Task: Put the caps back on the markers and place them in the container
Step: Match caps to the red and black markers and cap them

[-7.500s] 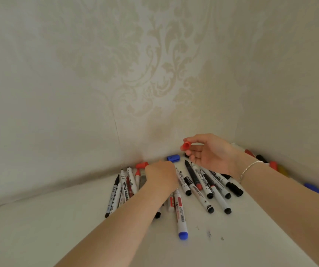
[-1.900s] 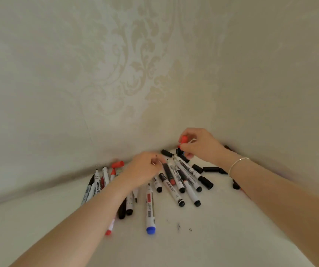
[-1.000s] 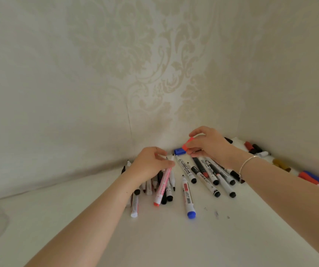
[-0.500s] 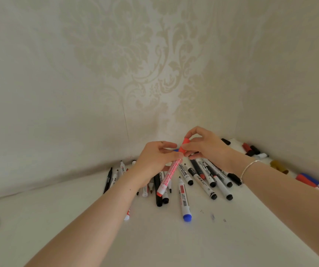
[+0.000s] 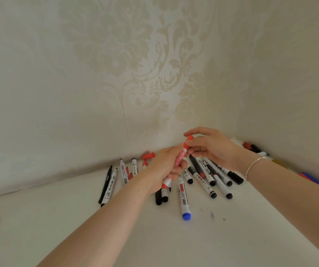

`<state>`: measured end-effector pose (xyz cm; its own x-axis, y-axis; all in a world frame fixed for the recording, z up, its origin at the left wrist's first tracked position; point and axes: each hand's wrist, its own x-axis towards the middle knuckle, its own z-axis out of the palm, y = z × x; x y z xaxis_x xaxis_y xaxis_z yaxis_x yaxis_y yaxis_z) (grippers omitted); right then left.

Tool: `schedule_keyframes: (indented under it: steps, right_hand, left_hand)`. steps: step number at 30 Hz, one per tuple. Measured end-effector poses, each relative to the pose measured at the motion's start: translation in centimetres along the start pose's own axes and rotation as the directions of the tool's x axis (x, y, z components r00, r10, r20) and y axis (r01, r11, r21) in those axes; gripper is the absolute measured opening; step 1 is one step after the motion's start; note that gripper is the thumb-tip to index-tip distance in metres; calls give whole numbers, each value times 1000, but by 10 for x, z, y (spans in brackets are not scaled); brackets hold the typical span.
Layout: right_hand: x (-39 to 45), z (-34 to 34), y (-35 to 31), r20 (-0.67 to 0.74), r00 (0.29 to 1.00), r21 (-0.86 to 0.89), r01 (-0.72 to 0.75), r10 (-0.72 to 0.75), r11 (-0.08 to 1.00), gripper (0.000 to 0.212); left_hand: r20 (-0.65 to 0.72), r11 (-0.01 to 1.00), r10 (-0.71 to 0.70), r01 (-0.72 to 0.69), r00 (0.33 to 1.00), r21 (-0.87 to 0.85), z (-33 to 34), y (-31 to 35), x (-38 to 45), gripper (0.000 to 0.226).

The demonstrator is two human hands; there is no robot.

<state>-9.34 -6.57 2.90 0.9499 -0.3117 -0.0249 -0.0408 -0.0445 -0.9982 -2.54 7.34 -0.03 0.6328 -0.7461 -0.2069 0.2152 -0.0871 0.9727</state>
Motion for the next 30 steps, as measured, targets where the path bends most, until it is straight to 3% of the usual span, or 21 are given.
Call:
schedule_keyframes:
  steps: [4, 8, 15, 18, 21, 23, 30]
  right_hand:
    - [2, -6, -4, -43, 999, -25, 6, -8, 1000, 22]
    - [3, -11, -5, -79, 997, -26, 4, -6, 1000, 18]
    - [7, -13, 1, -145, 989, -165, 12, -37, 986, 10]
    - [13, -12, 4, -281, 958, -146, 21, -62, 989, 10]
    - [19, -20, 7, -404, 914, -125, -24, -29, 992, 17]
    - [22, -21, 10, -417, 909, -126, -63, 5, 990, 19]
    - [25, -11, 20, -379, 923, -165, -143, 71, 976, 20]
  left_hand:
    - [110, 982, -25, 45, 994, -184, 5, 5, 2, 17]
    - [111, 983, 9, 11, 994, -184, 5, 6, 2, 23]
    - [25, 974, 93, -96, 995, 205, -1, -9, 4, 25]
    - [-10, 937, 88, -79, 996, 340, -11, -10, 2, 23]
    - [-105, 813, 102, -22, 989, 581, -22, -12, -1, 18]
    - [-173, 717, 115, 39, 978, 696, -31, -15, 0, 28]
    - [-253, 598, 193, 91, 948, 796, -38, -16, 8, 15]
